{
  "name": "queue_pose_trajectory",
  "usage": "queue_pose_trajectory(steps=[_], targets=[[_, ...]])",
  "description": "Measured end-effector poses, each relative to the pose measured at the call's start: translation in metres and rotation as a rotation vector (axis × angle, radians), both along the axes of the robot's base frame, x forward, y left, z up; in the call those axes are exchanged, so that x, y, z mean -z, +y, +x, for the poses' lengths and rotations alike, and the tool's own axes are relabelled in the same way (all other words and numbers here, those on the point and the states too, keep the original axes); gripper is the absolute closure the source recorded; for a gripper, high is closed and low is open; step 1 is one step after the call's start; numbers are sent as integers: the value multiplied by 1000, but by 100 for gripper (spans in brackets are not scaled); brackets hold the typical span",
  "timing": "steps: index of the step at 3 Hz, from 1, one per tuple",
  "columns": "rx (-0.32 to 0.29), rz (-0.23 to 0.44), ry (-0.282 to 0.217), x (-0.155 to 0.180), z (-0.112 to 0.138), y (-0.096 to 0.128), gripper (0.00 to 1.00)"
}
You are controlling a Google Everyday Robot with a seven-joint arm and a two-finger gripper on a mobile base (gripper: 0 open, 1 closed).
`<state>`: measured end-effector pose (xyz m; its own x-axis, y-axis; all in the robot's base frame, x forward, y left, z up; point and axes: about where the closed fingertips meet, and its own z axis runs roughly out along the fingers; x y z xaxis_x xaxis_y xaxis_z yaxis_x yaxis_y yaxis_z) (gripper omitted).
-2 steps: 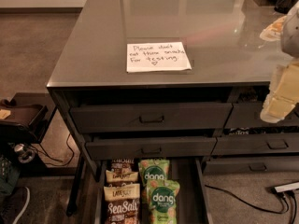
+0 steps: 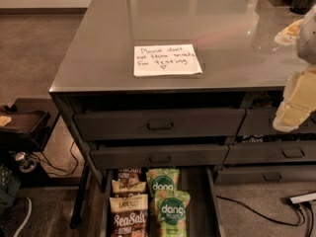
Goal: Pick green rice chip bag from bottom drawer and place on counter
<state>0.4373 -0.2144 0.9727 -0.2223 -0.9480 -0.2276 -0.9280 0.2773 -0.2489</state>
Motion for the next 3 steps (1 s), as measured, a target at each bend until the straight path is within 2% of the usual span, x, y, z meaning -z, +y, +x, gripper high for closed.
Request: queue_pose_trajectory(steps=[1, 2, 3], targets=[[-12, 89, -6, 29, -13, 19, 0], [-45, 177, -2, 82, -24, 50, 0], [-71, 282, 50, 164, -29, 88, 0]])
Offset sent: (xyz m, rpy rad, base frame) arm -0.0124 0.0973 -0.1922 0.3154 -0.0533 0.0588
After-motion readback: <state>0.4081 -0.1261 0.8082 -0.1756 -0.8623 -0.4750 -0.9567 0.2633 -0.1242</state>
